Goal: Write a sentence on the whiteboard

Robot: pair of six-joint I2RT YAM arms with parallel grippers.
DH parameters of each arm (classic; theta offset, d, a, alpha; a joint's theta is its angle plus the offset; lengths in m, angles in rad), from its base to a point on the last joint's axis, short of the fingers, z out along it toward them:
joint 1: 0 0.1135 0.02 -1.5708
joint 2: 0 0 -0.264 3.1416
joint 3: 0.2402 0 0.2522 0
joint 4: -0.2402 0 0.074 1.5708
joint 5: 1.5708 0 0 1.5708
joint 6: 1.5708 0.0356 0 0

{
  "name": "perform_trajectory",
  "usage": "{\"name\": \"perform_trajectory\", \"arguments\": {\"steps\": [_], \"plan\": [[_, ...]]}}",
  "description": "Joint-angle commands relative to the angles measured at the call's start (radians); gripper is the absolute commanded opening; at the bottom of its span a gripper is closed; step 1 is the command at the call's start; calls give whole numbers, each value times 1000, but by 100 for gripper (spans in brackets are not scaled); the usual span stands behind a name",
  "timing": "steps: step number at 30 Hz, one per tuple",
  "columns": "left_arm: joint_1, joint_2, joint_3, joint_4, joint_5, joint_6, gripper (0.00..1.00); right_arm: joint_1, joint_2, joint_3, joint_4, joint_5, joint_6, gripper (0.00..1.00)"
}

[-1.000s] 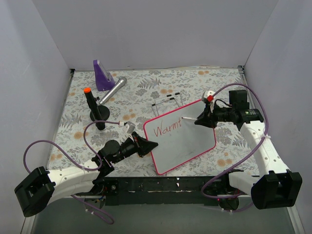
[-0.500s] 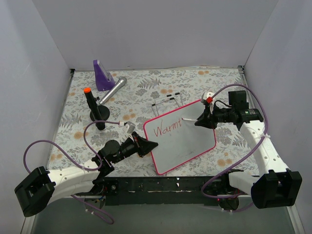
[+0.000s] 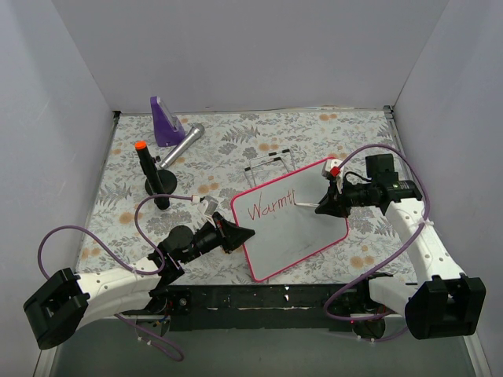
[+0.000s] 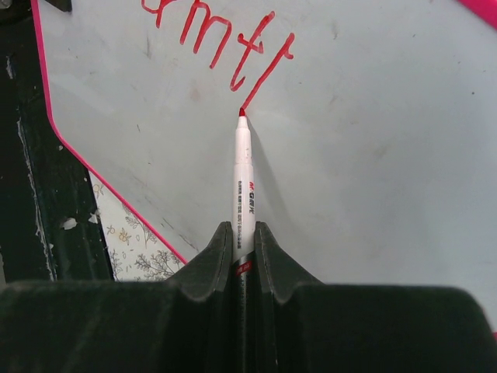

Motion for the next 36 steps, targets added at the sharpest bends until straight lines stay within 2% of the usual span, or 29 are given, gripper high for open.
{"name": "perform_trajectory", "arguments": {"steps": [1,11,22,30,36], "plan": [[-5,-19,3,73,24,41,0,-6,-6,36,19,-4,6,1],[-5,-19,2,73,26,41,0,-6,29,114,80,-23,80,1],[-3,-30,-3,69,24,42,0,-16,22,99,97,17,95,1],[-5,-38,-3,61,21,45,0,-29,19,99,74,22,81,1],[-5,-33,0,66,24,45,0,-30,22,80,7,20,11,1]]}}
